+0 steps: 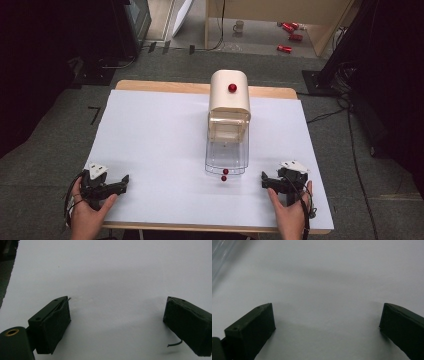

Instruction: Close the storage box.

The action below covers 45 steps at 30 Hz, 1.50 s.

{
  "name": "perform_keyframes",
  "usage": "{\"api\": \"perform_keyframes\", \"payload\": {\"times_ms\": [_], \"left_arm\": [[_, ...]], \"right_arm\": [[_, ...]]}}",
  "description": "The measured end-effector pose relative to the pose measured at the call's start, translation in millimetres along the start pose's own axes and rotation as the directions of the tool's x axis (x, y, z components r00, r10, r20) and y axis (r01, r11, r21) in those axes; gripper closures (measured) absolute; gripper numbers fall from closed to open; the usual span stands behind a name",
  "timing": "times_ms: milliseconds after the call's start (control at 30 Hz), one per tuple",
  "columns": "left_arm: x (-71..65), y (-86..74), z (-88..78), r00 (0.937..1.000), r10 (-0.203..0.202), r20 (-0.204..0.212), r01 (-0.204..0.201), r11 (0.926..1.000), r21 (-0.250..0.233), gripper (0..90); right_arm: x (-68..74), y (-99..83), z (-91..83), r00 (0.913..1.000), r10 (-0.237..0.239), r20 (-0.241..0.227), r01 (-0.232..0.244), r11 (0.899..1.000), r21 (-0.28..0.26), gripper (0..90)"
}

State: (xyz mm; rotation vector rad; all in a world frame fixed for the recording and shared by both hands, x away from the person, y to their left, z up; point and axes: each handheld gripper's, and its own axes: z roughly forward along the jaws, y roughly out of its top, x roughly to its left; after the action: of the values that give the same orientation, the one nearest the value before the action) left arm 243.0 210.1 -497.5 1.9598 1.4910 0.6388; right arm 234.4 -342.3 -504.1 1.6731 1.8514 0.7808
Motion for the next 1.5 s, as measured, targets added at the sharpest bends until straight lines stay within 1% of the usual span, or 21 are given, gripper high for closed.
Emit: {"api": "perform_keyframes", "payload": {"times_ms": [67,100,133,167,200,233,333,367,433,533,633,667,700,733,767,800,900,933,1100,1300,1500], "left_arm": [[0.0,0.0,0.0,1.0000,0.000,0.000,0.000,1.0000,0.000,7.2],[-0.1,0.0,0.0,1.0000,0.000,0.000,0.000,1.0000,0.000,7.2],[-0.1,0.0,0.0,1.0000,0.000,0.000,0.000,1.0000,0.000,7.2],[-0.1,0.0,0.0,1.0000,0.000,-0.001,0.000,1.0000,0.000,7.2],[-0.1,0.0,0.0,1.0000,0.000,-0.001,0.000,1.0000,0.000,7.2],[-0.1,0.0,0.0,1.0000,0.000,0.000,0.000,1.0000,0.000,7.2],[-0.1,0.0,0.0,1.0000,0.000,0.000,0.000,1.0000,0.000,7.2],[0.0,0.0,0.0,1.0000,0.000,0.000,0.000,1.0000,0.000,7.2],[0.0,0.0,0.0,1.0000,0.000,0.000,0.000,1.0000,0.000,7.2],[0.0,0.1,0.0,1.0000,0.000,0.000,0.000,1.0000,0.001,7.2],[0.0,0.1,0.0,1.0000,0.000,0.000,0.000,1.0000,0.000,7.2],[0.0,0.1,0.0,1.0000,0.000,0.000,0.000,1.0000,0.000,7.2],[0.0,0.1,0.0,1.0000,0.000,0.000,0.000,1.0000,0.000,7.2],[0.0,0.1,0.0,1.0000,0.000,0.000,0.000,1.0000,0.000,7.2],[0.0,0.1,0.0,1.0000,0.000,0.000,0.000,1.0000,0.000,7.2],[0.0,0.1,0.0,1.0000,0.000,0.000,0.000,1.0000,0.000,7.2],[0.0,0.0,0.0,1.0000,0.000,0.000,0.000,1.0000,0.000,7.2],[0.0,0.0,0.0,1.0000,0.000,0.000,0.000,1.0000,0.000,7.2],[0.0,0.0,0.0,1.0000,0.000,0.000,0.000,1.0000,0.000,7.2],[0.0,0.0,0.0,1.0000,0.000,0.000,0.000,1.0000,0.000,7.2],[0.0,0.1,0.0,1.0000,0.000,0.000,0.000,1.0000,0.000,7.2]], "right_arm": [[2.5,-0.4,-1.4,0.9998,-0.012,0.017,0.012,1.000,-0.009,0.7],[3.4,-0.5,-1.4,0.9992,0.028,0.027,-0.028,1.000,0.009,0.8],[3.4,-0.5,-1.4,0.9992,0.028,0.027,-0.028,1.000,0.009,0.8],[3.5,-0.5,-0.9,0.9969,0.072,0.032,-0.072,0.997,-0.002,0.8],[3.5,-0.5,-0.9,0.9969,0.072,0.032,-0.072,0.997,-0.002,0.8],[4.9,-0.4,-0.3,0.9976,0.057,0.040,-0.057,0.998,0.001,0.6],[4.9,-0.2,-0.3,0.9975,0.057,0.041,-0.057,0.998,0.003,0.5],[5.8,0.4,-1.0,0.9962,0.072,0.049,-0.072,0.997,0.005,1.6],[9.3,0.9,-3.7,0.9947,0.079,0.066,-0.080,0.997,0.015,4.6],[18.8,3.5,-10.8,0.9954,0.088,0.037,-0.088,0.996,-0.006,5.7],[30.9,6.3,-19.5,0.9968,0.074,0.030,-0.073,0.997,-0.036,7.1],[30.9,6.3,-19.5,0.9968,0.074,0.030,-0.073,0.997,-0.036,7.1],[38.1,7.3,-24.3,0.9976,0.066,0.023,-0.065,0.997,-0.049,7.2],[41.2,7.4,-26.7,0.9980,0.061,0.017,-0.060,0.997,-0.056,7.4],[44.0,7.5,-28.9,0.9983,0.057,0.012,-0.056,0.996,-0.063,8.6],[48.2,7.4,-31.8,0.9985,0.055,0.005,-0.054,0.996,-0.074,13.0],[62.3,7.1,-40.0,0.9994,0.032,-0.017,-0.033,0.994,-0.103,14.0],[66.4,7.4,-42.2,0.9996,0.021,-0.020,-0.023,0.994,-0.106,14.0],[84.6,9.9,-50.8,0.9959,0.019,-0.089,-0.028,0.994,-0.108,17.7],[102.6,11.9,-57.8,0.9929,0.001,-0.119,-0.016,0.993,-0.119,23.4],[113.9,13.1,-62.2,0.9905,-0.009,-0.137,-0.010,0.990,-0.138,31.1]]}}
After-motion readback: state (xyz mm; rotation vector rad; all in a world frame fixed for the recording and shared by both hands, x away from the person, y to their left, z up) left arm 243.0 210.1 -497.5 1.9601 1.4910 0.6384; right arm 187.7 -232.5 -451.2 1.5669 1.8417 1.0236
